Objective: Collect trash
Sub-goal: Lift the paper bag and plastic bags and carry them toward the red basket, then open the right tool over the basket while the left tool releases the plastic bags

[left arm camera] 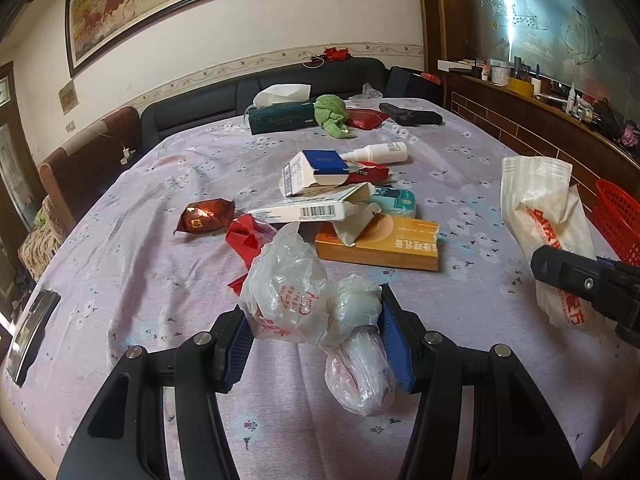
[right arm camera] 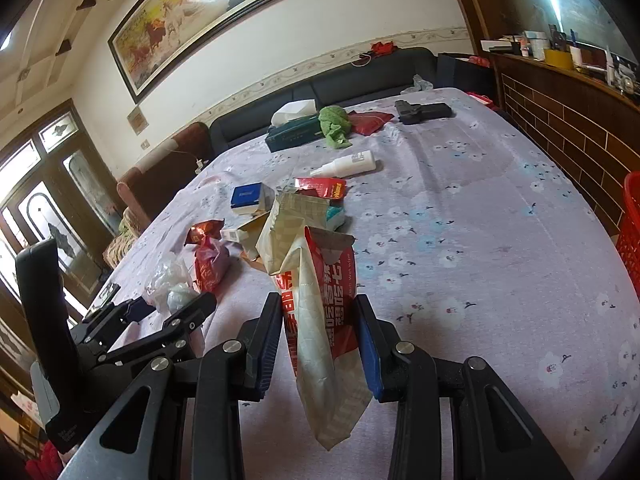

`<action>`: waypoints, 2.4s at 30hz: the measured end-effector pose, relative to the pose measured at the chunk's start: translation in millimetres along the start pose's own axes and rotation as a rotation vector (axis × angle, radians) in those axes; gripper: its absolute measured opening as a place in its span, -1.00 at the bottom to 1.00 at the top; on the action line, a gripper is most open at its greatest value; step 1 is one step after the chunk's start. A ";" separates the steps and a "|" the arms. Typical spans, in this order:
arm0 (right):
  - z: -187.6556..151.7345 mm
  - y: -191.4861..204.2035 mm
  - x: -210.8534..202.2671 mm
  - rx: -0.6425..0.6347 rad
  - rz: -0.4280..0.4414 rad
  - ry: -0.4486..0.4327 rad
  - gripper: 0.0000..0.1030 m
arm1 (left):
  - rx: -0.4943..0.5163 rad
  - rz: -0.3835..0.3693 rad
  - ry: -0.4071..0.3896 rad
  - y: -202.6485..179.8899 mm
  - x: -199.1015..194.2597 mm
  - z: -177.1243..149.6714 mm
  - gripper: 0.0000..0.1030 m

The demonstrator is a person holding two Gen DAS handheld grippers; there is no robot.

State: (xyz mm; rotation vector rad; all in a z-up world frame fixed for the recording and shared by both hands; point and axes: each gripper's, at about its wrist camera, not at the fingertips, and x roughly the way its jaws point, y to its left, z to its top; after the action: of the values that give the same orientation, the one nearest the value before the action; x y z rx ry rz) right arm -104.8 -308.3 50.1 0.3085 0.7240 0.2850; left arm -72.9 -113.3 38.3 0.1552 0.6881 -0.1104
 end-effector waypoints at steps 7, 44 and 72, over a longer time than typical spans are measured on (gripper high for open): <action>0.4 -7.2 -5.0 0.020 -0.002 -0.006 -0.24 | 0.026 -0.008 0.004 -11.9 0.1 1.9 0.09; 20.4 -192.9 -175.5 0.394 -0.275 -0.312 -0.24 | 0.276 -0.515 0.032 -211.7 -31.6 86.1 0.09; 19.1 -280.1 -215.8 0.551 -0.307 -0.338 0.21 | 0.373 -0.587 0.085 -307.7 -10.1 89.0 0.62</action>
State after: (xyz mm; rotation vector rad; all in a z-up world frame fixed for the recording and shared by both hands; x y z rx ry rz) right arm -204.7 -645.8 89.4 0.7402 0.4930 -0.2635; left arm -72.0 -431.0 79.9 0.3132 0.7773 -0.8008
